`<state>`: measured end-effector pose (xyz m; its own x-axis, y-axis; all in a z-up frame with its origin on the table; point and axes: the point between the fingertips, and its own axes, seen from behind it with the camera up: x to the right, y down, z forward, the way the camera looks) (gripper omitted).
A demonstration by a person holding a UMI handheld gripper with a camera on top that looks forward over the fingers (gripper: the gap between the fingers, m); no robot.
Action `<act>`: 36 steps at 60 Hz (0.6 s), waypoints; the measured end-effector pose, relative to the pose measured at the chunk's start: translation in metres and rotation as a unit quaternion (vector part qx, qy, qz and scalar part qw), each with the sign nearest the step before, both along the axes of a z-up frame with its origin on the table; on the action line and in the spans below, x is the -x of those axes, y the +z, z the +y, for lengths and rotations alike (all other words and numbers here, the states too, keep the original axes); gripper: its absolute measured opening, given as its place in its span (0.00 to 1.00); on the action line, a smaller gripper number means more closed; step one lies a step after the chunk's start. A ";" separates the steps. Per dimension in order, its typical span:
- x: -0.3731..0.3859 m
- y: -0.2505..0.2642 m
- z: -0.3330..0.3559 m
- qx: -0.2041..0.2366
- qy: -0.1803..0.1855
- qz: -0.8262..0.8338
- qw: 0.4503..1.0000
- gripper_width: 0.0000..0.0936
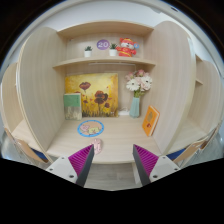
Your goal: Arrange mouse
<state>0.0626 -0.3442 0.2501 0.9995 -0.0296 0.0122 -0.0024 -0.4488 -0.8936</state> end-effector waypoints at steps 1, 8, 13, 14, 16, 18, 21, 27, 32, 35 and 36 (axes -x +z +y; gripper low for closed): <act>0.001 -0.002 0.000 0.001 0.001 0.000 1.000 0.83; 0.013 -0.031 -0.006 0.016 0.014 -0.002 1.000 0.82; 0.029 -0.066 -0.014 0.041 0.030 0.002 0.999 0.82; 0.033 -0.073 -0.014 0.046 0.034 0.003 0.998 0.82; 0.042 -0.089 -0.015 0.056 0.043 0.003 0.997 0.82; 0.050 -0.102 -0.014 0.065 0.051 0.005 0.997 0.82; 0.061 -0.126 -0.011 0.077 0.062 0.007 0.995 0.82; 0.077 -0.169 0.004 0.102 0.075 0.008 0.992 0.83; 0.085 -0.199 0.027 0.120 0.075 0.004 0.990 0.83; 0.087 -0.210 0.046 0.124 0.070 0.004 0.990 0.83; 0.088 -0.213 0.053 0.125 0.067 0.004 0.990 0.83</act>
<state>-0.0253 -0.2915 0.0367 0.9943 0.1065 -0.0064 0.0650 -0.6527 -0.7548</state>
